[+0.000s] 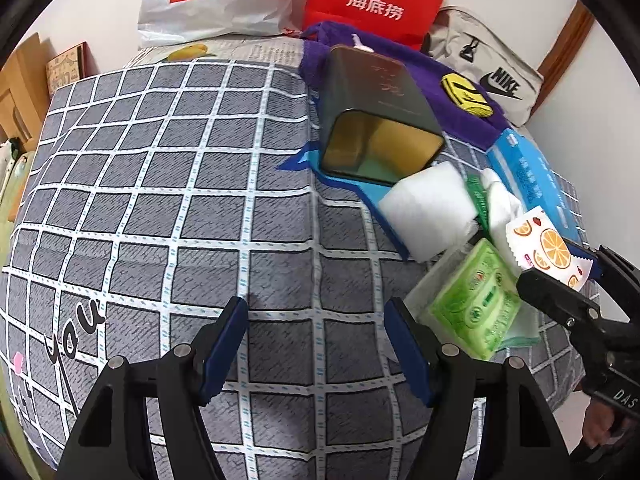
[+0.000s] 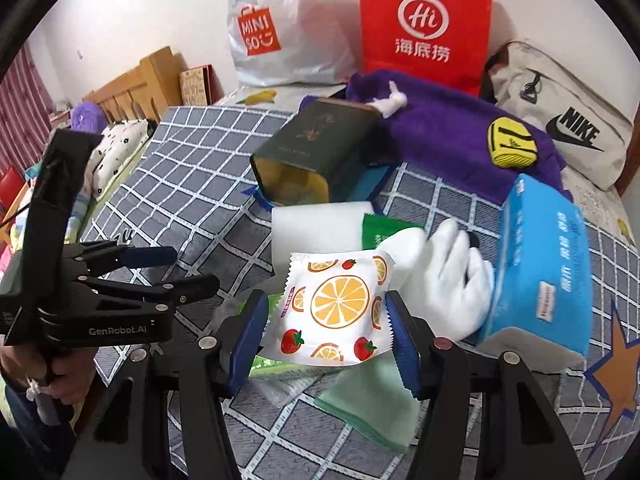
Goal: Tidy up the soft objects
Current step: 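Grasp the green tissue pack with the left tool while the right tool lifts the orange packet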
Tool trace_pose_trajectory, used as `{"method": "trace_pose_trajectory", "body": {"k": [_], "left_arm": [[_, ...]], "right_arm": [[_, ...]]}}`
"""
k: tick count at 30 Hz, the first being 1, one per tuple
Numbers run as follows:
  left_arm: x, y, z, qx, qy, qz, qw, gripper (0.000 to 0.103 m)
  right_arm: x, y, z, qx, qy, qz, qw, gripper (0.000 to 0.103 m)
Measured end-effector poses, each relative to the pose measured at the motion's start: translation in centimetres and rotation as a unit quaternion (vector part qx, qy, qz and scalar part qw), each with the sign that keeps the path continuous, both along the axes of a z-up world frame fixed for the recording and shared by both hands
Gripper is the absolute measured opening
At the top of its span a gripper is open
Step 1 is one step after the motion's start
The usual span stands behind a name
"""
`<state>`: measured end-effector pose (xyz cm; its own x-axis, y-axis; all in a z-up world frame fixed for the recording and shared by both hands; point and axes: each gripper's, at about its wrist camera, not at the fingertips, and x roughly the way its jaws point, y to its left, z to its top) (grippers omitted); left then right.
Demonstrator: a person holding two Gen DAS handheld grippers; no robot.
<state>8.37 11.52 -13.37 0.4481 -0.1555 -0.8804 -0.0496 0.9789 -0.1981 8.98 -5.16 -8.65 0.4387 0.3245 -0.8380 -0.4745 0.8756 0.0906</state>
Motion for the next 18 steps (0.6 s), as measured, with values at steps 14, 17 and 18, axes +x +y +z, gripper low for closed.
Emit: {"method": "trace_pose_trajectory", "body": {"k": [14,17,18], "left_arm": [[0.1,-7.4,1.8,-0.034,-0.063,-0.163,0.9840,0.074],[0.3,-8.9,1.1,-0.021,-0.061,-0.185,0.9805,0.074],[0.4,-9.2,0.8,-0.013,-0.060,-0.188,0.9803,0.074]], "right_arm": [[-2.1,-6.8,3.0,0.023,-0.031,-0.066,0.997,0.059],[-2.5,-8.3,2.8,0.027,-0.028,-0.085,0.996,0.059],[-2.6,-8.7,2.7,0.027,-0.026,-0.089,0.995,0.059]]}}
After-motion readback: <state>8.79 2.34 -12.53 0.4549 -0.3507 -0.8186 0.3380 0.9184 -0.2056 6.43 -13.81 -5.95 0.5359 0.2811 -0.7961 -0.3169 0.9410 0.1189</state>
